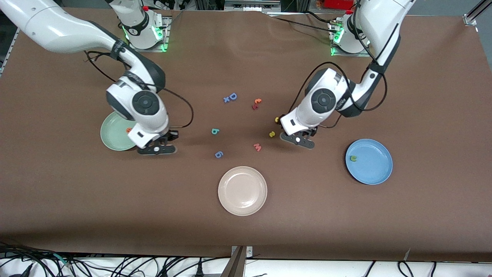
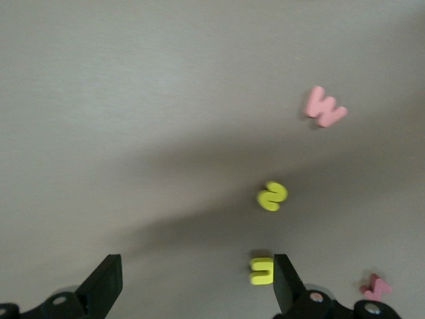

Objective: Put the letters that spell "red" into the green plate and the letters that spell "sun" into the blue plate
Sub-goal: 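Carry the cyan letter to the green plate while the left gripper reaches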

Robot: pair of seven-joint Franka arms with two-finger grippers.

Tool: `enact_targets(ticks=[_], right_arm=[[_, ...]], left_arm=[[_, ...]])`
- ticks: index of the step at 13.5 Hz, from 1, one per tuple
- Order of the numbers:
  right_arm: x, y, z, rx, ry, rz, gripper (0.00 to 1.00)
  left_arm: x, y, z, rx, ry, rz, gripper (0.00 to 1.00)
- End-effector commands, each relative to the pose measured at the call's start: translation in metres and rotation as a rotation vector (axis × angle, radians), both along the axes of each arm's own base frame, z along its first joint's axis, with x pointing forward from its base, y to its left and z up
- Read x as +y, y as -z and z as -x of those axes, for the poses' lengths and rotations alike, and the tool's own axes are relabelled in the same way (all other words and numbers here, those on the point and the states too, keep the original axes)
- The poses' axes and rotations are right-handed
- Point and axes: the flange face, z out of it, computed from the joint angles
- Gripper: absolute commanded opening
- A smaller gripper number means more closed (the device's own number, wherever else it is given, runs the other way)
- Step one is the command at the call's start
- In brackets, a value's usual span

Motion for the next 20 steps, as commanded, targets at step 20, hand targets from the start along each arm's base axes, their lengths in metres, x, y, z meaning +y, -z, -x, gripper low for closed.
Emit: enact_targets(ticks=[20], right_arm=[[-0.145, 0.062, 0.021, 0.208, 0.079, -0.023, 0.32]], left_arm=[[-0.044, 0.063, 0.083, -0.105, 0.101, -0.065, 1.0]])
